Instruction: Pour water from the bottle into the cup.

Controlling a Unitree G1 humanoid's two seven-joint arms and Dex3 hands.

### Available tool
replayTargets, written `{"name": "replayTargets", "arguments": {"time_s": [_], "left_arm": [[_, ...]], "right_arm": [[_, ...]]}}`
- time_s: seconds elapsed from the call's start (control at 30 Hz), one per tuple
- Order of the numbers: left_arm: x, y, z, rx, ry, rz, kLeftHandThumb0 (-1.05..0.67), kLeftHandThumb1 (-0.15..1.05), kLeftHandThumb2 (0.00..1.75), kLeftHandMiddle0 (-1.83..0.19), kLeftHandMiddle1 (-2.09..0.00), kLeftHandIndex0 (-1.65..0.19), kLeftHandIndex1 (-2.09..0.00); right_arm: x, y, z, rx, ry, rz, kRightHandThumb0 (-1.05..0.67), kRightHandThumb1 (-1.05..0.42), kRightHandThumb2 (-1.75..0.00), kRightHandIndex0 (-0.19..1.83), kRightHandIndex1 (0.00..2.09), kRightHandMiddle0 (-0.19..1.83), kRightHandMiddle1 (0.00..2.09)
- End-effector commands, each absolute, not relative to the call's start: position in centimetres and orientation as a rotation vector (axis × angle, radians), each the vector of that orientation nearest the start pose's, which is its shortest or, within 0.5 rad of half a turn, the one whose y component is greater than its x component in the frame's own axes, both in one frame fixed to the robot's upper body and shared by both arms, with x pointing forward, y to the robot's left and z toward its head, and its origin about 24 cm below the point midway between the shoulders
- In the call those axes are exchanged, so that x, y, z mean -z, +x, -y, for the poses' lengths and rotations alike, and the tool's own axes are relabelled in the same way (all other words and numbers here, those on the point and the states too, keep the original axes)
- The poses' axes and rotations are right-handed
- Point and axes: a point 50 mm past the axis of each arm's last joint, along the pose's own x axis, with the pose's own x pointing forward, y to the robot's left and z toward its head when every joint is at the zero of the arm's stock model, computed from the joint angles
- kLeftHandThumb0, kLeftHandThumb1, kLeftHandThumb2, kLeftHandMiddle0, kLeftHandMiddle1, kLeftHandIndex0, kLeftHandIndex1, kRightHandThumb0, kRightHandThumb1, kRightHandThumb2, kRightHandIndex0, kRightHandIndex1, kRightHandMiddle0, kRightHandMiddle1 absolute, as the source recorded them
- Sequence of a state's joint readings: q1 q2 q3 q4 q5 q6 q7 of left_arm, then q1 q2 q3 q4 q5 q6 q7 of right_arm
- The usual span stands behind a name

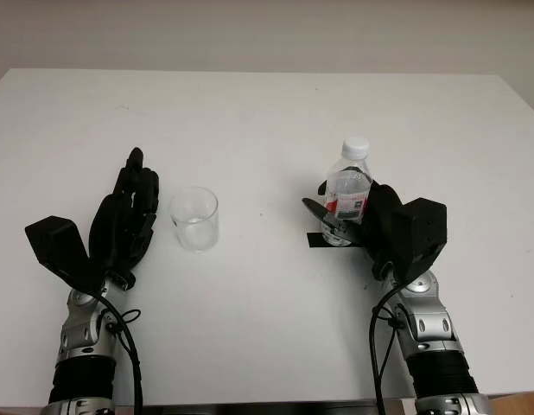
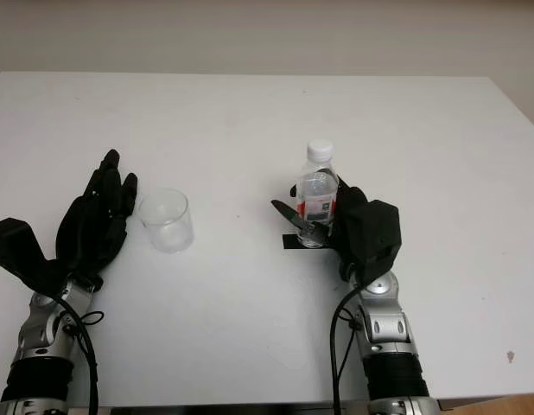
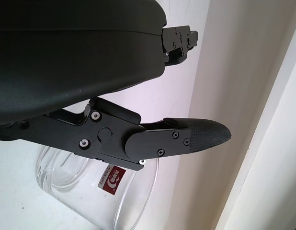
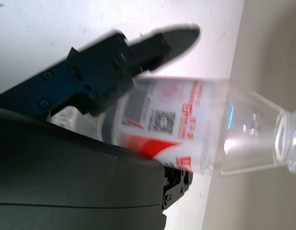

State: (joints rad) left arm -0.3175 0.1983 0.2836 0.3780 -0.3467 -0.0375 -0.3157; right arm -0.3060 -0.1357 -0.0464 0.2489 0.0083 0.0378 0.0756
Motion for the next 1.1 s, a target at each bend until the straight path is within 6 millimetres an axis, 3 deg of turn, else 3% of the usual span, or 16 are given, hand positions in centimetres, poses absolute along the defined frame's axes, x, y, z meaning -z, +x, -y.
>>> {"name": "replayTargets", "arguments": {"time_s": [0.0,0.13,0.4,0.53,0.63,0.8,1.07], "left_arm": [[-6.6,30.8,-23.2,0.062,-0.218,0.087,-0.72,1.05,0.45,0.12,-0.05,0.1,-0.06],[-6.6,30.8,-23.3,0.062,-0.214,0.086,-0.73,1.05,0.45,0.11,-0.06,0.09,-0.06],[-6.7,30.8,-23.4,0.055,-0.218,0.083,-0.72,1.05,0.45,0.11,-0.06,0.08,-0.06],[-6.7,30.8,-23.5,0.054,-0.219,0.083,-0.72,1.05,0.45,0.11,-0.05,0.09,-0.06],[-6.7,30.8,-23.5,0.053,-0.22,0.079,-0.73,1.05,0.44,0.11,-0.06,0.09,-0.06],[-6.7,30.8,-23.4,0.054,-0.227,0.081,-0.73,1.05,0.43,0.1,-0.05,0.08,-0.06],[-6.6,30.9,-23.3,0.062,-0.217,0.079,-0.73,1.05,0.44,0.1,-0.05,0.08,-0.06]], "right_arm": [[-7.1,31.1,16.8,-0.08,-0.143,0.042,-0.56,-1.05,-0.11,-0.06,1.41,-0.11,1.43],[-6.9,30.7,16.9,-0.073,-0.149,0.038,-0.64,-1.04,-0.06,-0.14,1.01,-0.17,1.06],[-7.1,30.1,17.1,-0.048,-0.163,0.061,-0.67,-0.96,-0.05,-0.05,0.37,-0.03,0.41],[-7.2,29.9,17.6,-0.106,-0.203,0.086,-0.75,-0.88,-0.04,-0.17,0.07,-0.14,0.19],[-7.5,29.7,18.0,-0.149,-0.258,0.109,-0.82,-0.85,-0.04,-0.19,0.01,-0.19,0.03],[-7.9,29.3,18.6,-0.17,-0.374,0.141,-1.02,-0.87,-0.06,-0.19,0.0,-0.19,0.0],[-8.2,29.0,18.9,-0.158,-0.432,0.167,-1.05,-0.89,-0.06,-0.19,0.0,-0.19,0.0]]}}
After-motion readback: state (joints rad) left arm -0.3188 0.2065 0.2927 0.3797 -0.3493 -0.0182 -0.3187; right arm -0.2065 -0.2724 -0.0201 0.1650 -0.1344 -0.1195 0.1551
